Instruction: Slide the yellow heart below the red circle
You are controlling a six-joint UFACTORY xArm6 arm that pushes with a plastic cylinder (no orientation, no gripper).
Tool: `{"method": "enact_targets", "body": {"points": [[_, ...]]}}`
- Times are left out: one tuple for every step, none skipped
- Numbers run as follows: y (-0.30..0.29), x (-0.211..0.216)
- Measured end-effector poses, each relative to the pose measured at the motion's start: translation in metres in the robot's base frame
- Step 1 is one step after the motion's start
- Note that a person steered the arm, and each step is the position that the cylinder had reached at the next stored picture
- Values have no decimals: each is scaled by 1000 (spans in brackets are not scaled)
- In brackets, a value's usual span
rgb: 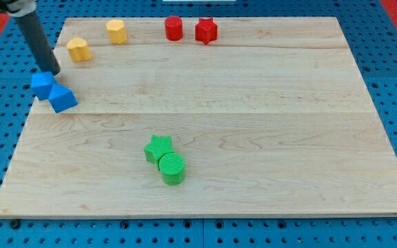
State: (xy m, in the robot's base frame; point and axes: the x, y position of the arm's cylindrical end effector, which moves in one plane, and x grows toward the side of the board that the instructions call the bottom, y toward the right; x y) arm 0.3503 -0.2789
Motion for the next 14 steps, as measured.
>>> {"method": "enact_targets", "body": {"points": [[-8,-1],[-9,-1],[-12,-2],[-18,-14],[-16,-47],[13,-51],[40,-57],[96,-58],[146,-59],[178,-59],[149,-47],[127,-66],[120,-95],[114,-98]]}}
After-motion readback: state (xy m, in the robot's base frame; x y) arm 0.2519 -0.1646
